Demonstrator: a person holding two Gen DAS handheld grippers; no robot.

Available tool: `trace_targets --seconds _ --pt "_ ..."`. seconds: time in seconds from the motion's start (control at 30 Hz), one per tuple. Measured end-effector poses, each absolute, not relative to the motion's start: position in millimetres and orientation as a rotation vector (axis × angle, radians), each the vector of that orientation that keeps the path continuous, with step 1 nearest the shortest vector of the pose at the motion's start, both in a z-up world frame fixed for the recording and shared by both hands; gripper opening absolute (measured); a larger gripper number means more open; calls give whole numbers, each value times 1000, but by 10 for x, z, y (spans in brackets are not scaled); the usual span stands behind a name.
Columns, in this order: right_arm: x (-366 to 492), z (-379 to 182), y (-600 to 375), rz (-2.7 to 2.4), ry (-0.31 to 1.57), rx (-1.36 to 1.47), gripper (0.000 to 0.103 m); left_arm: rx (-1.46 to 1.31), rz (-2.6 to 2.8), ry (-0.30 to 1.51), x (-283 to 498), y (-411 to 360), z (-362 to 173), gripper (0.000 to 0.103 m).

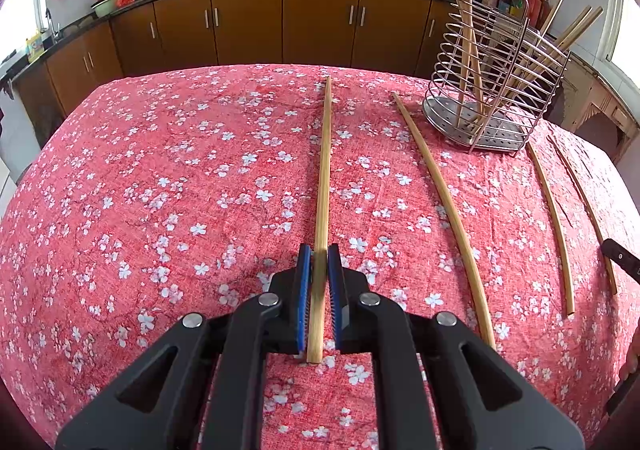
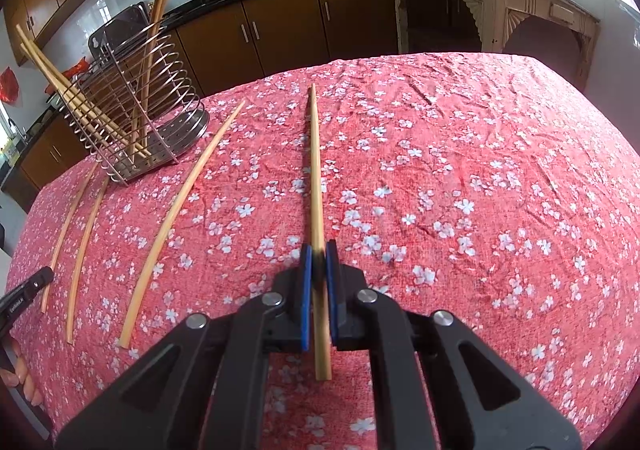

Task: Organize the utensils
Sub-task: 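Raise both held chopsticks upright and move them over the wire holder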

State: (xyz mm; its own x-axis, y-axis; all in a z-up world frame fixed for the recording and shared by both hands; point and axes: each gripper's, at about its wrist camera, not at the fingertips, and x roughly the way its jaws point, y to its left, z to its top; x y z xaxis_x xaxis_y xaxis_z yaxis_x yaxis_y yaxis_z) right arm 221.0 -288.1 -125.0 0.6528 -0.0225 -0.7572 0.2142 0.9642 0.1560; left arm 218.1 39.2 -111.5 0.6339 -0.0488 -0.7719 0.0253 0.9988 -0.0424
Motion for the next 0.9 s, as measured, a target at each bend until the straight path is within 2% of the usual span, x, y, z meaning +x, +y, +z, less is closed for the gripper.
trace_targets --seconds 0.77,0.9 --pt "2125 -1238 -2834 -125 858 199 7 -33 -55 884 2171 362 -1112 8" --pt "1968 -1087 -2848 -117 798 196 7 -35 -75 859 2025 382 -1039 7"
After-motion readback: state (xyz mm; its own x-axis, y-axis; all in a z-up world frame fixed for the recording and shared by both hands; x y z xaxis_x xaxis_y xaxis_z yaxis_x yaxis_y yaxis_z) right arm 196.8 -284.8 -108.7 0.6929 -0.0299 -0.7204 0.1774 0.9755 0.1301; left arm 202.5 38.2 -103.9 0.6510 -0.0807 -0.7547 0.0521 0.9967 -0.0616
